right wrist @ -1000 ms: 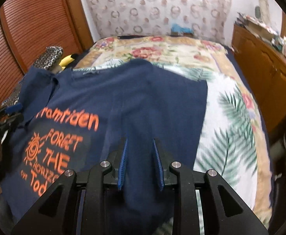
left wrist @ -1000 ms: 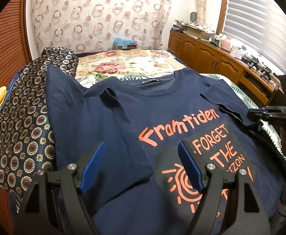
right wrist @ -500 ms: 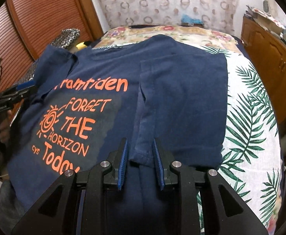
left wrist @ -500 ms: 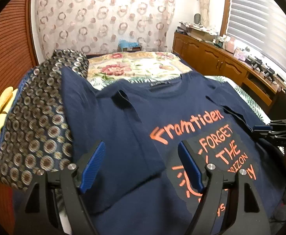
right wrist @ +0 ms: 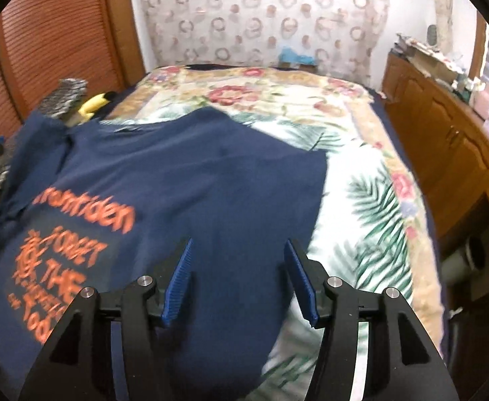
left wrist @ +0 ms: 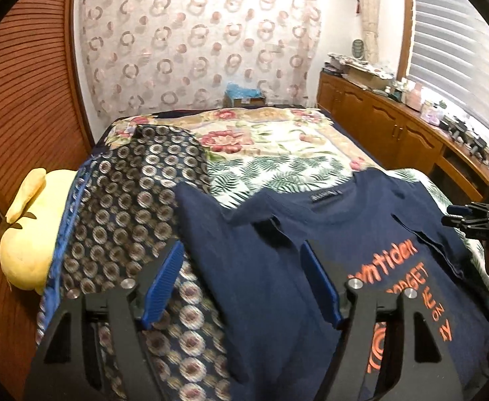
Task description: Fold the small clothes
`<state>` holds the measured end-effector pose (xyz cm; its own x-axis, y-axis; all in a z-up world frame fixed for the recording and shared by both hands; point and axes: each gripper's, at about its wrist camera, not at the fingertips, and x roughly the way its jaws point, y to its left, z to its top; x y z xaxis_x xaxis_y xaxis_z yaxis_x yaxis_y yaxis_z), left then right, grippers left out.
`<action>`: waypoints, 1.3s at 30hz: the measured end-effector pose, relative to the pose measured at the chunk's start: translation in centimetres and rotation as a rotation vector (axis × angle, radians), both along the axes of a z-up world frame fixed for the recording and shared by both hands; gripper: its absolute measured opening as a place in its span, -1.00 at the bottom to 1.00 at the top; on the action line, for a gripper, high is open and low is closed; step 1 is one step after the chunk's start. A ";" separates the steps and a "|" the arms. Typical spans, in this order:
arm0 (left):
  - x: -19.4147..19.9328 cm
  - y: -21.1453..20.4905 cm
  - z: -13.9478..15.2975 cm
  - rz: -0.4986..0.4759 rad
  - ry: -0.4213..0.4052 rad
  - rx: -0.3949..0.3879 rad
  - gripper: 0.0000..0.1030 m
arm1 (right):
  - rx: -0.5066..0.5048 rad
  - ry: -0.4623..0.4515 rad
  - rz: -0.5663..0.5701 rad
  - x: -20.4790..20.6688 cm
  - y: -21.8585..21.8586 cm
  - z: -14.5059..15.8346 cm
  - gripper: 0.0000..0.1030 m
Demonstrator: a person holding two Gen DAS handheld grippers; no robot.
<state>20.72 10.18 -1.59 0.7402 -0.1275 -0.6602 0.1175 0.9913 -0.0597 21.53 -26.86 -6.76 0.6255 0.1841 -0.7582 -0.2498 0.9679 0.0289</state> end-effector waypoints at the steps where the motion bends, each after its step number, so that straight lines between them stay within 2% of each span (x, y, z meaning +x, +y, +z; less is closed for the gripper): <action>1: 0.4 0.2 0.0 0.002 0.004 -0.002 0.36 | 0.000 0.000 -0.003 0.7 -0.2 -0.2 0.11; 4: 1.6 1.0 -0.3 0.008 0.012 -0.014 0.14 | -0.013 0.003 -0.011 2.4 -0.3 -0.9 0.11; 8: 2.9 1.6 -0.5 0.019 0.031 -0.026 -0.06 | -0.005 0.023 -0.005 3.3 0.3 -2.0 0.11; 15: 4.9 2.2 -1.1 0.021 0.075 -0.004 -0.10 | -0.016 0.006 -0.009 3.2 0.2 -2.6 0.16; 19: 5.8 2.2 -1.2 0.035 0.086 0.000 -0.10 | -0.047 0.005 -0.002 3.2 0.5 -2.7 0.31; 22: 6.4 1.8 -1.4 0.027 0.091 -0.001 -0.10 | -0.031 0.014 0.002 3.4 0.2 -2.8 0.38; 24: 6.7 1.7 -1.4 0.018 0.096 -0.003 -0.11 | -0.031 0.014 0.004 3.4 0.2 -2.8 0.39; 26: 6.8 1.4 -1.4 0.022 0.087 0.001 -0.24 | -0.031 0.015 0.005 3.3 0.2 -2.8 0.40; 28: 6.8 1.5 -1.4 0.029 0.085 0.001 -0.26 | -0.028 0.016 0.006 3.3 0.3 -2.8 0.41; 39: 6.8 1.6 -2.6 0.039 0.128 0.035 -0.27 | -0.029 0.015 0.005 3.3 0.3 -2.8 0.41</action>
<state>27.53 11.73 -4.14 0.6538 -0.0756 -0.7529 0.0725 0.9967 -0.0371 24.81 -26.55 -9.55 0.6131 0.1653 -0.7725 -0.2548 0.9670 0.0047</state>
